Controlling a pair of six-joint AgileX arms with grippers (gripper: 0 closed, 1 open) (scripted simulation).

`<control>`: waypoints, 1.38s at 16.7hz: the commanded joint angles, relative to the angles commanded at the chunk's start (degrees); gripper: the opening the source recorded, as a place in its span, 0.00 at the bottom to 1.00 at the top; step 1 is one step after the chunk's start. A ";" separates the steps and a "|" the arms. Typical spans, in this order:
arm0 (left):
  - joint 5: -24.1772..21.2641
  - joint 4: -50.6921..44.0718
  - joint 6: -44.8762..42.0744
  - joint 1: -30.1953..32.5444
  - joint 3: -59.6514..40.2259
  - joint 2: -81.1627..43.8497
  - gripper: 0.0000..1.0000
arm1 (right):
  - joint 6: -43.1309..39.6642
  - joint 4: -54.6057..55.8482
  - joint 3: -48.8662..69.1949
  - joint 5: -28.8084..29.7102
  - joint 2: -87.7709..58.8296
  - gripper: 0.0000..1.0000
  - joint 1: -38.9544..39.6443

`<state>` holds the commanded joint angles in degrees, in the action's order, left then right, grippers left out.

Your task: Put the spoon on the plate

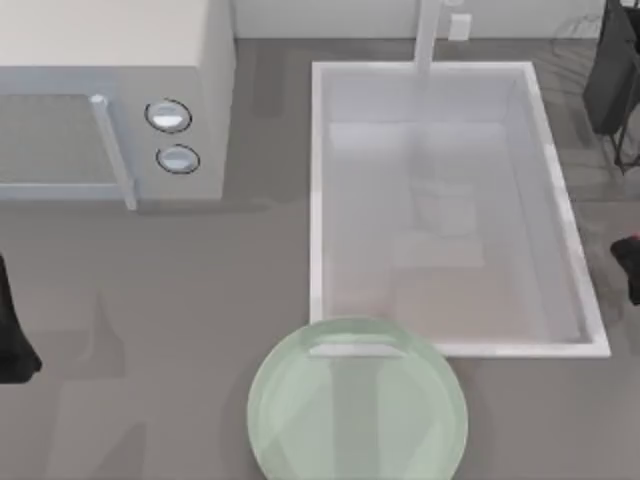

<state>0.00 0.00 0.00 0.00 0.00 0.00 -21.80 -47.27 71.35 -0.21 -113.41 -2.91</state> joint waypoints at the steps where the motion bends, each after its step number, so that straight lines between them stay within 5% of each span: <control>1: 0.00 0.00 0.00 0.00 0.00 0.00 1.00 | 0.03 2.39 -1.35 0.01 -1.03 1.00 -0.01; 8: 0.00 0.00 0.00 0.00 0.00 0.00 1.00 | 0.04 6.09 -3.67 0.02 -2.90 1.00 0.00; 21: 0.00 0.00 0.00 0.00 0.00 0.00 1.00 | 0.04 6.09 -3.67 0.02 -2.90 0.02 0.00; 23: 0.00 0.00 0.00 0.00 0.00 0.00 1.00 | 0.04 6.09 -3.67 0.02 -2.90 0.00 0.00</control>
<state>0.00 0.00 0.00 0.00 0.00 0.00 -21.76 -41.19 67.69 -0.19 -116.30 -2.91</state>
